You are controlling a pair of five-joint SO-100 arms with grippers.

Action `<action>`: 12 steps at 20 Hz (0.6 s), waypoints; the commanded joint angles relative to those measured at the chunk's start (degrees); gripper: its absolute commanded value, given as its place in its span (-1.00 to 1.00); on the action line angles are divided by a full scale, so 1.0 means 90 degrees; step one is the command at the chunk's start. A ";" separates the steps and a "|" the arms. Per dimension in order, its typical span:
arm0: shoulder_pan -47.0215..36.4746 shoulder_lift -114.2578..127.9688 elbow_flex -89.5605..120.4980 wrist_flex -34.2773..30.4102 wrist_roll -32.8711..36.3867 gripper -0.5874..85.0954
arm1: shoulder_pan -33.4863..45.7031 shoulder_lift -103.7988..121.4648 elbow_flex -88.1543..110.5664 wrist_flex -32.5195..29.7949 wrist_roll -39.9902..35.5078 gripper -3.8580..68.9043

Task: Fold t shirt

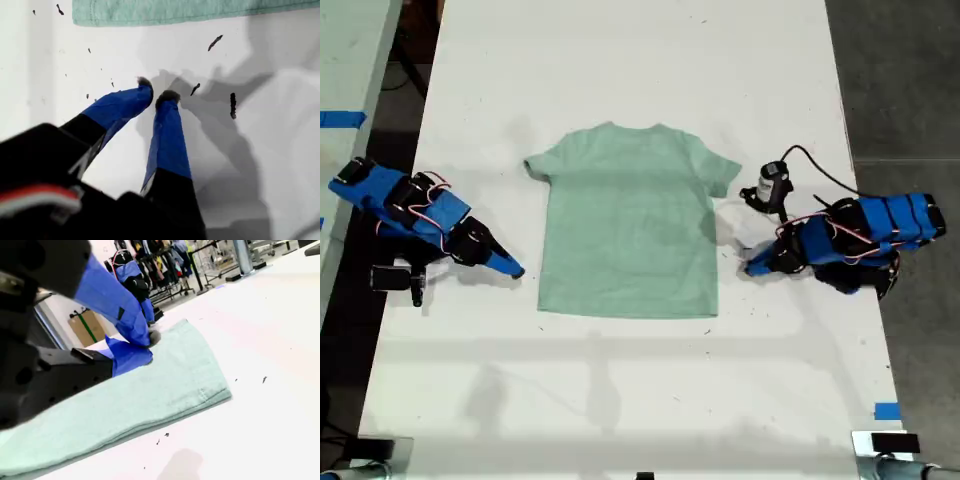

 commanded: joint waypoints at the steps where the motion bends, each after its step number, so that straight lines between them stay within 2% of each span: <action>1: 0.0049 0.0000 0.0244 0.0000 0.0029 -0.99 | 0.0078 0.0020 0.0273 -0.0186 -0.0107 -0.76; 5: 0.0049 0.0000 0.0244 0.0000 0.0029 -0.99 | 0.0166 0.0020 0.0273 -0.0186 -0.0059 -0.77; 12: 0.0049 0.0000 0.0244 0.0000 0.0029 -0.99 | 0.0605 0.0020 0.0273 -0.0186 0.0986 -0.76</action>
